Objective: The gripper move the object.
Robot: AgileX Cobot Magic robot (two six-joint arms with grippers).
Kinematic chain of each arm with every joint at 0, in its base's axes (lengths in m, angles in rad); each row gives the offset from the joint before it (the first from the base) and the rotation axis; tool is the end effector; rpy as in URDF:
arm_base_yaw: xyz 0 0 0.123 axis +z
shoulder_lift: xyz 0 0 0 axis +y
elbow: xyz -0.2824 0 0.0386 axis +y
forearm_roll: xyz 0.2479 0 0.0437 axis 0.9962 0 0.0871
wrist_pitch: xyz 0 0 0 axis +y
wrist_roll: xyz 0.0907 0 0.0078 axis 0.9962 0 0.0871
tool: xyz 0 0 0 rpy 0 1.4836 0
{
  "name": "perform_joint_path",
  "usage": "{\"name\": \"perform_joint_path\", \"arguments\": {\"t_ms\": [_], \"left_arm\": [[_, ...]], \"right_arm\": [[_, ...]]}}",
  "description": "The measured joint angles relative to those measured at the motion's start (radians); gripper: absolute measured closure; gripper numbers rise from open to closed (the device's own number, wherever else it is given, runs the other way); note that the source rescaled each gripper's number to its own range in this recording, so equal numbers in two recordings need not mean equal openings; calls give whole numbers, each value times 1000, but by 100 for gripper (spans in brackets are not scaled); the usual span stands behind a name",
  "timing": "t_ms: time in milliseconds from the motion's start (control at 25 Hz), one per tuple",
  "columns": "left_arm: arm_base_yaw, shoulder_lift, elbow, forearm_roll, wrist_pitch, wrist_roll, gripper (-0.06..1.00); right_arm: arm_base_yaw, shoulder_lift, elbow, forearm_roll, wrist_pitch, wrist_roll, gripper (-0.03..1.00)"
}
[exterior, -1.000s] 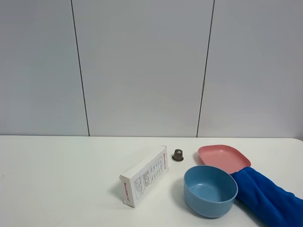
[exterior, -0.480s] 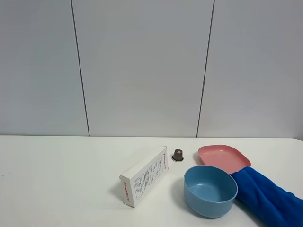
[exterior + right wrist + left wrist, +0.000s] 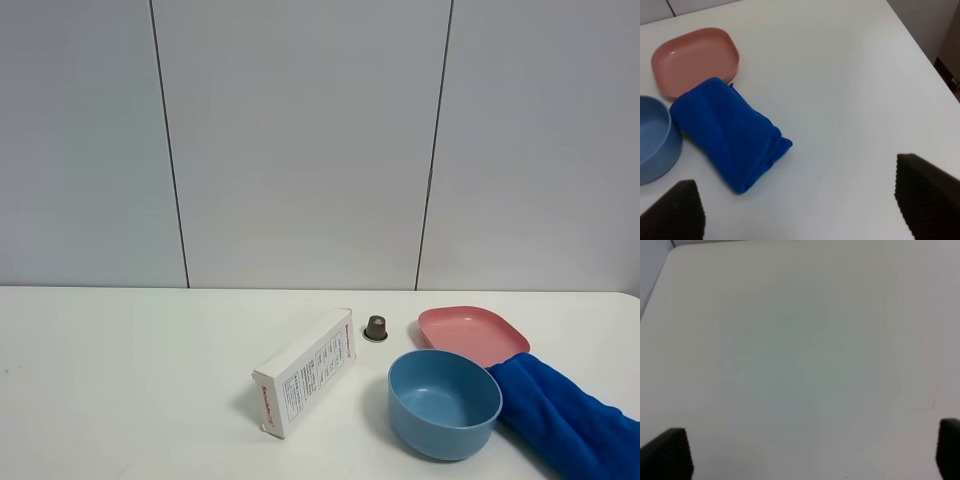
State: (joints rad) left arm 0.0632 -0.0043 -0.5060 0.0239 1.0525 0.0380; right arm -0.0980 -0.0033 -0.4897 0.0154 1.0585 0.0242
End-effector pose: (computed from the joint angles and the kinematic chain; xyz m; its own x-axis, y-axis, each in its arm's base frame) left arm -0.0060 0.0015 0.2795 -0.4420 0.0219 -0.8967 -0.0598 0.9968 0.0539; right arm -0.0039 0.0016 0.2745 -0.4551 0.0766 -0.8872 0.1005 0.9943 0.0344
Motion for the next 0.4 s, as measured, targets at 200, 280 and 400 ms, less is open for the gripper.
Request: {"name": "perform_joint_path", "arguments": {"t_ms": [200,280,400], "left_arm": [[0,0,0,0,0,0,-6],[0,0,0,0,0,0,-6],[0,0,0,0,0,0,-6]], "right_arm": [[0,0,0,0,0,0,7],[0,0,0,0,0,0,7],[0,0,0,0,0,0,7]]}}
